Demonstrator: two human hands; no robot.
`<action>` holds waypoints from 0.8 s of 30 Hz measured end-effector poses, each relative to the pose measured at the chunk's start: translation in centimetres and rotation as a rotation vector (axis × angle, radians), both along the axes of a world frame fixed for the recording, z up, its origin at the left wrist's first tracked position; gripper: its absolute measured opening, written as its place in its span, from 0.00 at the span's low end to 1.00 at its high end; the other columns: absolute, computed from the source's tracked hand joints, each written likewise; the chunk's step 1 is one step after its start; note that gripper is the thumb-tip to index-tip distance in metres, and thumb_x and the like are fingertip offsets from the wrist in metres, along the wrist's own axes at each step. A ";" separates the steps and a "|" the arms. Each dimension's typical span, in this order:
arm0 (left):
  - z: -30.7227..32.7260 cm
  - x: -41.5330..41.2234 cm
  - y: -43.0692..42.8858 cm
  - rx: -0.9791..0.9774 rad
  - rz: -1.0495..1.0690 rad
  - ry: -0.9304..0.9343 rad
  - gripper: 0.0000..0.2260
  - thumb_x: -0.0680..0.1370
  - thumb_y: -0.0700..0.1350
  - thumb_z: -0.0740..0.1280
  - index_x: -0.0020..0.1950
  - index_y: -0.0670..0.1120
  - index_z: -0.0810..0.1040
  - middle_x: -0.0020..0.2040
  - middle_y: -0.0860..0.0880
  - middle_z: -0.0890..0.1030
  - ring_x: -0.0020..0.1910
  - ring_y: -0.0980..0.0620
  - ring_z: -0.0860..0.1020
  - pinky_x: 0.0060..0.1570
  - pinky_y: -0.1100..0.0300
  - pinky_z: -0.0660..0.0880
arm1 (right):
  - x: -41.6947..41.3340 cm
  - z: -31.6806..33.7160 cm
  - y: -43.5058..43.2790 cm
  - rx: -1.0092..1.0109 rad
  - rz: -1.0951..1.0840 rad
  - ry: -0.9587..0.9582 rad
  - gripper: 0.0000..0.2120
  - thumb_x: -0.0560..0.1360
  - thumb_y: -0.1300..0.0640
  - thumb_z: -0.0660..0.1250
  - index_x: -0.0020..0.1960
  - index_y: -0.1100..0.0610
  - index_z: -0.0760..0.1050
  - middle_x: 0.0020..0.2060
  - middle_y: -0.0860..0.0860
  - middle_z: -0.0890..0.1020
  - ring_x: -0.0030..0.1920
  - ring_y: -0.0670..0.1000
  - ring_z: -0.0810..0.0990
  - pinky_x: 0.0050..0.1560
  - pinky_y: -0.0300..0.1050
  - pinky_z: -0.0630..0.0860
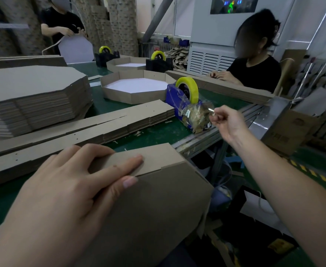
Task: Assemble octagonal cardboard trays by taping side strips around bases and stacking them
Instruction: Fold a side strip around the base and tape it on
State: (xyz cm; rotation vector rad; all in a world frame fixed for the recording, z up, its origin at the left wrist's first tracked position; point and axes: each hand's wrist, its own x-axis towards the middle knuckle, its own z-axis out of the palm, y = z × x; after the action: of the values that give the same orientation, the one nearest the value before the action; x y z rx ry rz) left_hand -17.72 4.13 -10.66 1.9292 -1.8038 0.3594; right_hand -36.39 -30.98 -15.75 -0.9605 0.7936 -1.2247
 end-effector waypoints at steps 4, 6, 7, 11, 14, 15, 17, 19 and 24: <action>0.0 0.1 0.1 -0.004 -0.027 -0.015 0.18 0.79 0.62 0.53 0.64 0.64 0.76 0.54 0.52 0.78 0.48 0.44 0.77 0.42 0.45 0.75 | -0.5 -0.3 0.6 -0.047 -0.127 0.400 0.05 0.71 0.61 0.73 0.38 0.59 0.80 0.26 0.47 0.79 0.29 0.46 0.74 0.38 0.40 0.73; 0.1 0.2 0.1 -0.017 -0.048 0.000 0.18 0.78 0.61 0.54 0.64 0.64 0.76 0.57 0.53 0.78 0.50 0.44 0.77 0.44 0.44 0.74 | -1.0 -0.2 0.7 -0.087 -0.263 0.601 0.05 0.70 0.59 0.75 0.38 0.58 0.81 0.31 0.48 0.80 0.36 0.49 0.78 0.43 0.43 0.72; 0.1 0.2 0.1 -0.014 -0.052 0.000 0.17 0.78 0.61 0.55 0.64 0.64 0.76 0.57 0.53 0.78 0.50 0.43 0.77 0.44 0.43 0.74 | -1.4 -0.3 1.0 -0.094 -0.295 0.655 0.03 0.71 0.58 0.75 0.40 0.58 0.82 0.35 0.49 0.81 0.41 0.51 0.79 0.47 0.43 0.72; 0.7 0.0 0.2 0.007 -0.057 -0.034 0.18 0.77 0.60 0.55 0.62 0.63 0.77 0.53 0.52 0.80 0.46 0.43 0.78 0.42 0.45 0.76 | -2.3 -0.4 3.7 -0.245 -0.192 0.728 0.03 0.72 0.56 0.74 0.40 0.51 0.82 0.39 0.44 0.82 0.46 0.47 0.78 0.50 0.42 0.70; 1.3 -0.4 0.0 0.033 -0.045 -0.027 0.18 0.76 0.60 0.56 0.61 0.63 0.78 0.52 0.52 0.80 0.47 0.44 0.79 0.42 0.46 0.77 | -1.5 0.8 6.6 -0.371 -0.109 0.678 0.03 0.72 0.57 0.74 0.40 0.50 0.82 0.38 0.44 0.83 0.41 0.41 0.78 0.43 0.35 0.71; 1.3 -0.7 0.0 0.035 -0.038 -0.024 0.18 0.76 0.59 0.56 0.61 0.62 0.79 0.52 0.52 0.80 0.47 0.44 0.79 0.42 0.47 0.77 | -1.2 1.4 7.9 -0.407 -0.067 0.647 0.04 0.72 0.58 0.74 0.40 0.50 0.82 0.35 0.43 0.83 0.38 0.40 0.79 0.41 0.32 0.72; 1.3 -1.3 0.1 0.020 -0.019 -0.029 0.18 0.75 0.58 0.56 0.60 0.61 0.80 0.51 0.53 0.80 0.46 0.45 0.79 0.41 0.50 0.76 | -0.4 2.8 10.9 -0.464 0.021 0.554 0.04 0.73 0.59 0.73 0.41 0.51 0.82 0.31 0.44 0.83 0.33 0.40 0.78 0.37 0.29 0.72; 1.3 -1.6 0.1 0.003 0.006 -0.032 0.18 0.75 0.59 0.57 0.59 0.60 0.81 0.51 0.54 0.80 0.46 0.47 0.79 0.39 0.54 0.74 | -0.1 4.3 14.5 -0.493 0.114 0.409 0.02 0.72 0.58 0.73 0.42 0.52 0.83 0.34 0.46 0.84 0.34 0.42 0.78 0.36 0.31 0.73; 1.4 -1.7 0.3 -0.013 0.025 -0.031 0.15 0.75 0.58 0.57 0.51 0.58 0.81 0.50 0.56 0.79 0.48 0.49 0.79 0.38 0.60 0.69 | 0.2 5.6 24.8 -0.415 0.297 0.139 0.10 0.64 0.47 0.74 0.41 0.51 0.84 0.31 0.55 0.82 0.28 0.45 0.74 0.27 0.34 0.69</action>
State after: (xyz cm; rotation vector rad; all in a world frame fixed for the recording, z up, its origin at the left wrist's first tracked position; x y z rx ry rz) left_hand -19.44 4.46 -9.23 1.9490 -1.7938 0.4100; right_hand -36.23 -6.17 -10.18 -1.4588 0.4853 -1.0880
